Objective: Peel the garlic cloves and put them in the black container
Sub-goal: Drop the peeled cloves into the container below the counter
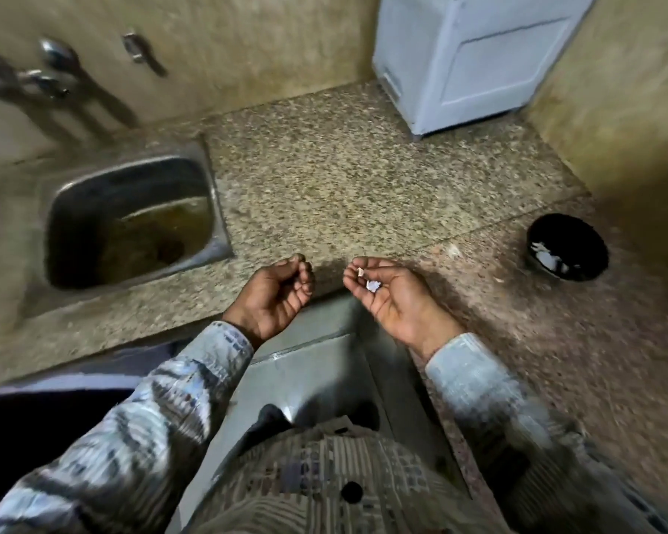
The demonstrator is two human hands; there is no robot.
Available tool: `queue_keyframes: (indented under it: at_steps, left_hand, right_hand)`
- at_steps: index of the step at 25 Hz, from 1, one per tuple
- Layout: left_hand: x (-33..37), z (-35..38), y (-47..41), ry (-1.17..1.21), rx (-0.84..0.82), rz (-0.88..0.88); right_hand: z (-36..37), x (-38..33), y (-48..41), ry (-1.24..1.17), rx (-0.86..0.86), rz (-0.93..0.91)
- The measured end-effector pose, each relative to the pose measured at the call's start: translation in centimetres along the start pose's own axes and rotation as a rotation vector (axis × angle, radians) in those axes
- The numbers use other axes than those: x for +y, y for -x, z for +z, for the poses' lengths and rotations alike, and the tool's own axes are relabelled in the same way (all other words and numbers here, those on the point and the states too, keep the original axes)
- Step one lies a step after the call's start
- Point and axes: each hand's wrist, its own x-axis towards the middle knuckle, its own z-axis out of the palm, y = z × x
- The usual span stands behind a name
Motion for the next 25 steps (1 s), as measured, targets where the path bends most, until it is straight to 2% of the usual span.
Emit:
queue_keyframes:
  at_steps: [4,8,15,20,25]
  left_hand:
    - [4.6,-8.2,6.1,0.161,0.096,0.174]
    - [8.8,-17.8,13.5,0.315,0.188,0.335]
    - [13.3,-33.8,22.8,0.456,0.372,0.427]
    - [13.0,-43.3,21.9,0.495,0.548,0.363]
    - [8.6,-56.3,13.7,0.506,0.740,0.279]
  right_hand:
    - [7.2,6.2,-1.3,0.168,-0.112,0.129]
    - [15.3,15.3,-2.5,0.274,-0.213,0.299]
    - [26.1,33.4,-4.3,0.468,-0.259,0.557]
    - [27.8,44.7,-9.2,0.576,-0.221,0.715]
    - [24.0,56.8,-19.6,0.767,-0.148,0.818]
